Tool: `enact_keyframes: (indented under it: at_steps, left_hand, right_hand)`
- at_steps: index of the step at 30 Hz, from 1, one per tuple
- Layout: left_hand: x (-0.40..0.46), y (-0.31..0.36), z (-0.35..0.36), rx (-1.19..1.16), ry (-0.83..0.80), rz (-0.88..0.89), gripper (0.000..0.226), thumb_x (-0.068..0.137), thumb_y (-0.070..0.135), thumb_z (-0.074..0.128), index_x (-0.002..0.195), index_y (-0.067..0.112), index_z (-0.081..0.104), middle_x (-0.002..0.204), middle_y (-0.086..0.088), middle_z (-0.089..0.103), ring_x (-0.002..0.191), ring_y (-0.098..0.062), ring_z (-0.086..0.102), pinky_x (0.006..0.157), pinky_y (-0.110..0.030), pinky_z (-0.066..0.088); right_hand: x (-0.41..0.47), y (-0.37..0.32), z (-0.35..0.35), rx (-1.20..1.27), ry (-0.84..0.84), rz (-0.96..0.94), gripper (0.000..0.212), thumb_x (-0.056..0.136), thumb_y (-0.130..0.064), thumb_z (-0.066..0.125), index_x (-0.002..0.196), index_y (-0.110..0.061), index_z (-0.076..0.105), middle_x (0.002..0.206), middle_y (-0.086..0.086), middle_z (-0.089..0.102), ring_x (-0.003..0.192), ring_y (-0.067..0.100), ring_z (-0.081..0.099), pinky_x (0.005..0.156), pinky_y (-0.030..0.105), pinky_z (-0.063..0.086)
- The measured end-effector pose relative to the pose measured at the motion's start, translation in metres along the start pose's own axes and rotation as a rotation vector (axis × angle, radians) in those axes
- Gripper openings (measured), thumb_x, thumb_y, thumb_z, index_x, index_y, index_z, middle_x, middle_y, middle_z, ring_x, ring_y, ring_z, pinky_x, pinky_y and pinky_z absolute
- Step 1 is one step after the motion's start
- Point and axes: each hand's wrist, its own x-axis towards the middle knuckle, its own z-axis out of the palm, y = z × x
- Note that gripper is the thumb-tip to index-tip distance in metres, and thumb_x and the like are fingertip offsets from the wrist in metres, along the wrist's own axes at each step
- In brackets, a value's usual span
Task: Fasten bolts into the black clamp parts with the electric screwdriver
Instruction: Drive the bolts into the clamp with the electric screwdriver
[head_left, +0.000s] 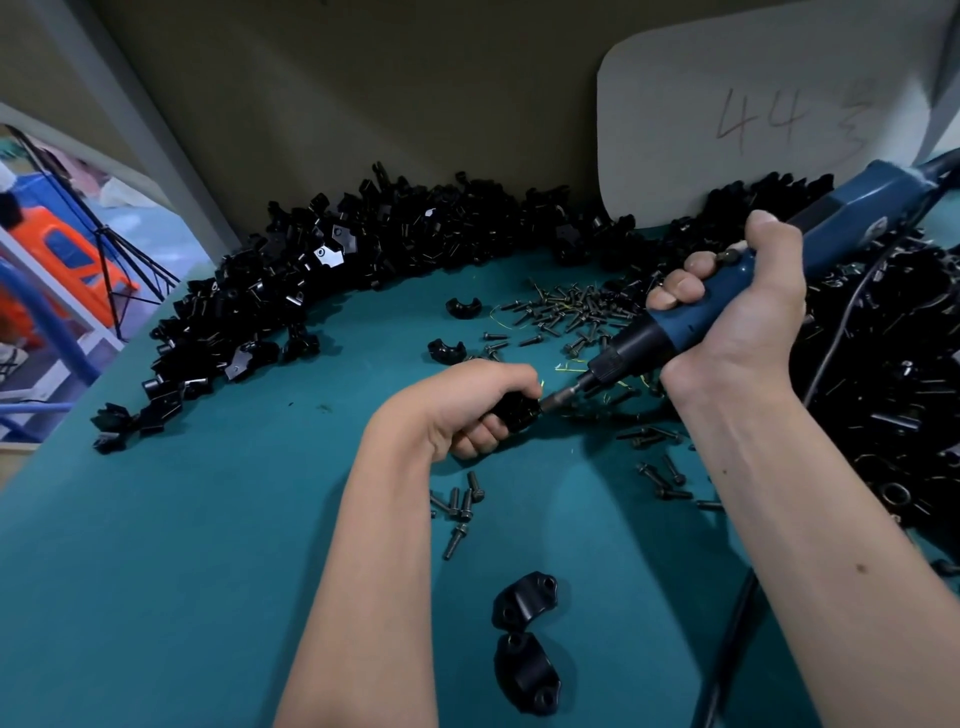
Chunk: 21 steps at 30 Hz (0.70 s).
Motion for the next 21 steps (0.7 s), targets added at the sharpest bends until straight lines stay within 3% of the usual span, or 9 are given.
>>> enact_keyframes:
  at_steps: [10,18,21]
  left_hand:
    - [0.0022,-0.0016,-0.0015,-0.092,-0.044,-0.025,0.029,0.095,0.035,0.055,0.073,0.020,0.045,0.049,0.008,0.034,0.036,-0.004,0.027,0.033,-0.013,0.018]
    - [0.0050,-0.0031,-0.0008,-0.169,-0.077,-0.040,0.030,0.095,0.036,0.055,0.074,0.019,0.045,0.051,0.007,0.033,0.035,-0.003,0.026,0.030,-0.013,0.017]
    - [0.0045,-0.0036,-0.0016,-0.172,-0.086,-0.038,0.030,0.096,0.036,0.055,0.074,0.018,0.045,0.052,0.007,0.033,0.035,-0.003,0.026,0.030,-0.014,0.017]
  right_hand:
    - [0.0005,0.0018,-0.0010,0.023,-0.014,-0.019,0.025,0.096,-0.023,0.062,0.092,-0.016,0.038,0.066,0.002,0.047,0.051,0.016,0.040,0.049,0.027,0.038]
    - [-0.0012,0.0008,0.0003,0.028,-0.002,-0.021,0.032,0.097,-0.024,0.063,0.104,-0.015,0.033,0.064,0.000,0.047,0.050,0.015,0.040,0.050,0.027,0.038]
    - [-0.0021,0.0010,0.0008,0.021,-0.007,-0.025,0.028,0.097,-0.024,0.062,0.098,-0.016,0.035,0.064,0.001,0.046,0.050,0.015,0.040,0.050,0.027,0.038]
